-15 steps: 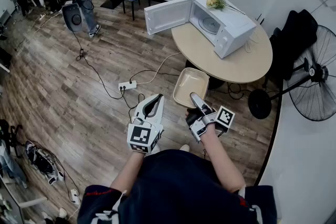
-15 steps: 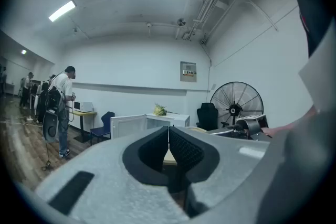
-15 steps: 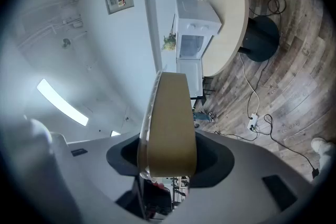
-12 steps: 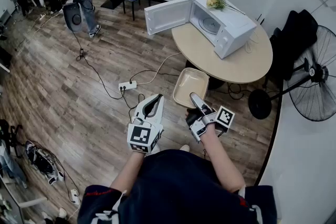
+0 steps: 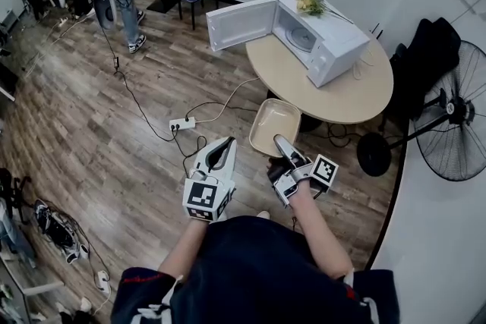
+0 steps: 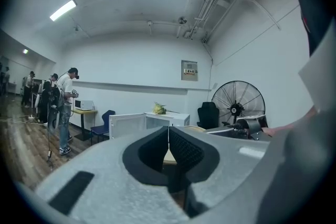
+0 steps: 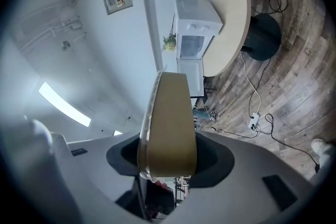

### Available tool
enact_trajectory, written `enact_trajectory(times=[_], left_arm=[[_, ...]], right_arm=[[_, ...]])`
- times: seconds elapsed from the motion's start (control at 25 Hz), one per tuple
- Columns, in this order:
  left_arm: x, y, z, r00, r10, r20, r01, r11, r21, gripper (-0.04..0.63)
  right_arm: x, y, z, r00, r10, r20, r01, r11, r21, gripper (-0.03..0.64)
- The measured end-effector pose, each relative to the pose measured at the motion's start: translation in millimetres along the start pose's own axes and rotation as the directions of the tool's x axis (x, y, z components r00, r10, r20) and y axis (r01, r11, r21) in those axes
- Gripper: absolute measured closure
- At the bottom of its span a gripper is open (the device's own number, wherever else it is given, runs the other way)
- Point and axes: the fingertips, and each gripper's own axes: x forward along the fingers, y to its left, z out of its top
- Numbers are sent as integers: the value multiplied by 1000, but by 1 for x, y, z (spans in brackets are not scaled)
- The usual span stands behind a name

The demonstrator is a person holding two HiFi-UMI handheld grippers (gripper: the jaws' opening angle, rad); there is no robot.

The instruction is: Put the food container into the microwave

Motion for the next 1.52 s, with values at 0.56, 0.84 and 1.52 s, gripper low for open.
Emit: enact_trajectory(times=[0.56, 0.84, 1.52], left_arm=[[29, -53, -14, 999, 29, -23, -29, 999, 36, 577], [51, -41, -19, 999, 28, -42, -26, 999, 42, 577], [177, 79, 21, 997, -76, -18, 76, 997, -8, 577]], right_arm=[[-31, -26, 47, 997, -46, -56, 47, 999, 16, 407], [-11, -30, 69, 997, -59, -52, 60, 998, 21, 407], [130, -11, 148, 997, -65, 49, 63, 997, 38, 407]])
